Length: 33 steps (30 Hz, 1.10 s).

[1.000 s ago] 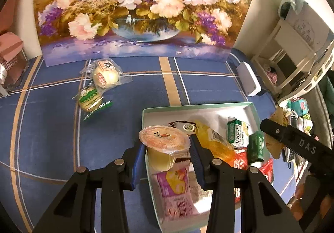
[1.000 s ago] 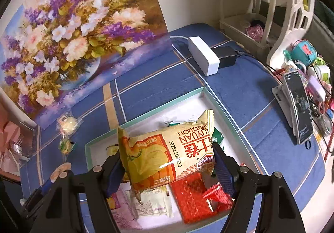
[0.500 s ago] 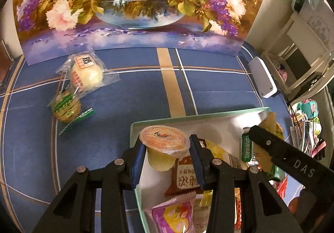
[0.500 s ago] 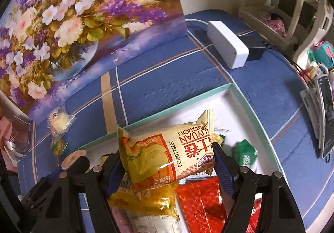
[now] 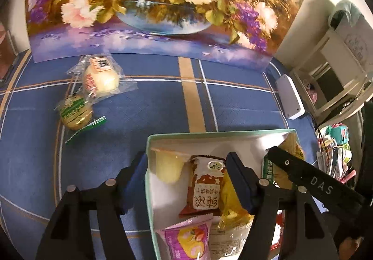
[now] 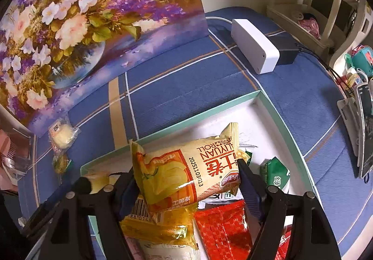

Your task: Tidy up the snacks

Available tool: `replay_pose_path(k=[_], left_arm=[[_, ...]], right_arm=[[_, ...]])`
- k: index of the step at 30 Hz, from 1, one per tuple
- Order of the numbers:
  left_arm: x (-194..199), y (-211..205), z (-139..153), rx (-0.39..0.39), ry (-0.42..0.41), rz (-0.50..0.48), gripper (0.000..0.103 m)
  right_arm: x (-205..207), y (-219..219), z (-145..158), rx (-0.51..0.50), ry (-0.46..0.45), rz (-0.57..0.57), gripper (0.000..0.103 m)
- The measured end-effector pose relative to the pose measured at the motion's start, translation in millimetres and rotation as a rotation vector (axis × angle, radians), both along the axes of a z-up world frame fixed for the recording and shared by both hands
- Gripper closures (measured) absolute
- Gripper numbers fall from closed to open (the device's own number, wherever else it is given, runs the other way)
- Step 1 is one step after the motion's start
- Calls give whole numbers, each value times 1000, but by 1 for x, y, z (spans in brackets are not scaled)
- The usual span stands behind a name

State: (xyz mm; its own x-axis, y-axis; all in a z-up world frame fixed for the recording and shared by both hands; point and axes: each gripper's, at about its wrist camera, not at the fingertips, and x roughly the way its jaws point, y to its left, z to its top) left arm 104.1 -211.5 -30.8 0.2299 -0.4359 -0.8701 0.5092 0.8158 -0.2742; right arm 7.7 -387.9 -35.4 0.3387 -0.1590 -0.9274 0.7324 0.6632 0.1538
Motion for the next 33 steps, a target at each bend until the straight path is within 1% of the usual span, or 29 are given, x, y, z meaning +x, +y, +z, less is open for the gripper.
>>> replay_pose_path(k=[6, 8, 9, 10, 13, 17, 18, 19, 20, 29, 33], left_arm=[[6, 17, 3, 31, -10, 63, 31], [11, 25, 5, 49, -20, 93, 20], [14, 28, 6, 57, -25, 107, 19], [16, 32, 7, 64, -28, 123, 19], [24, 41, 7, 86, -36, 170, 12], [30, 50, 6, 115, -61, 218, 10], [31, 52, 5, 124, -67, 229, 8], [32, 55, 4, 135, -73, 243, 3], [33, 58, 4, 138, -79, 257, 2], [39, 76, 11, 137, -95, 317, 2], [41, 84, 17, 110, -91, 336, 2]], right_arm=[[-1, 0, 0, -5, 21, -5, 21], [-1, 0, -1, -2, 23, -1, 16], [-1, 0, -1, 0, 23, 1, 12], [-1, 0, -1, 1, 23, 3, 11], [0, 2, -1, -9, 35, 6, 11], [2, 4, 0, -18, 38, 8, 11], [3, 6, 1, -18, 34, 10, 10], [4, 6, 2, -17, 30, 12, 10], [5, 8, 3, -14, 22, 19, 10], [13, 25, 16, -41, 9, 62, 10], [17, 37, 23, -63, 7, 90, 10]])
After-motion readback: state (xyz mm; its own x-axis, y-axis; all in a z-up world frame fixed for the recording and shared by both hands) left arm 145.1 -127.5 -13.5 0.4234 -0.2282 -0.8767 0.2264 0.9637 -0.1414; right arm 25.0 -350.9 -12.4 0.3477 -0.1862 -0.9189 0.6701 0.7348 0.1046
